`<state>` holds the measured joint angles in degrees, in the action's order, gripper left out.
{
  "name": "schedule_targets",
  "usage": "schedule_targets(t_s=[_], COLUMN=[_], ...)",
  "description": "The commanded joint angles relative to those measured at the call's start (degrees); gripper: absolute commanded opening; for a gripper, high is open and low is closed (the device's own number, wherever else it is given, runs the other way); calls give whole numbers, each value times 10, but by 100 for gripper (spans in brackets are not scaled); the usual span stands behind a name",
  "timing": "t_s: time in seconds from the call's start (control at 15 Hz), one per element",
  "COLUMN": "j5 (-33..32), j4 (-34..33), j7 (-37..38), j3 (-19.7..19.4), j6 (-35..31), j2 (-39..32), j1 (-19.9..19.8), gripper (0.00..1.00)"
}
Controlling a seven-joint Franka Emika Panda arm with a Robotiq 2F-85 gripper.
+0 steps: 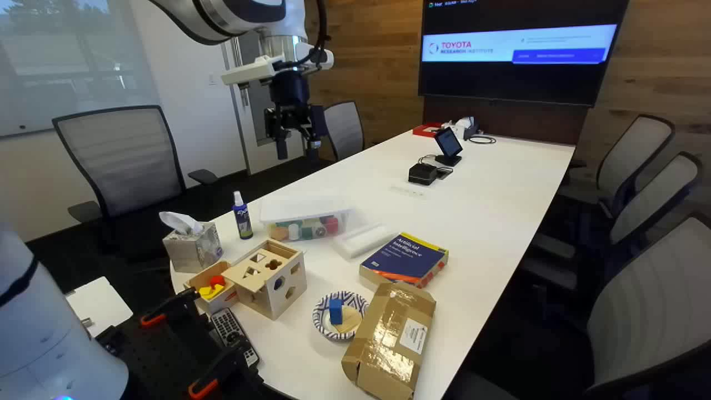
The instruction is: Put the block inside the box
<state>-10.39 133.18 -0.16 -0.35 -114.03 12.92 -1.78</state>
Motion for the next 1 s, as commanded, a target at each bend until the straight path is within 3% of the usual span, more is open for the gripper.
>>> schedule_targets(t_s=[0.0, 0.53, 0.73, 0.93], j5=[0, 69, 108, 203], j4=[-1, 171, 204, 192], j7=[0, 162, 191, 172], j3=[-1, -20, -36, -50], j6=[1, -236, -358, -467], j2=[0, -11, -82, -179], j1=[1, -29, -44, -39], gripper=[100, 100, 100, 100])
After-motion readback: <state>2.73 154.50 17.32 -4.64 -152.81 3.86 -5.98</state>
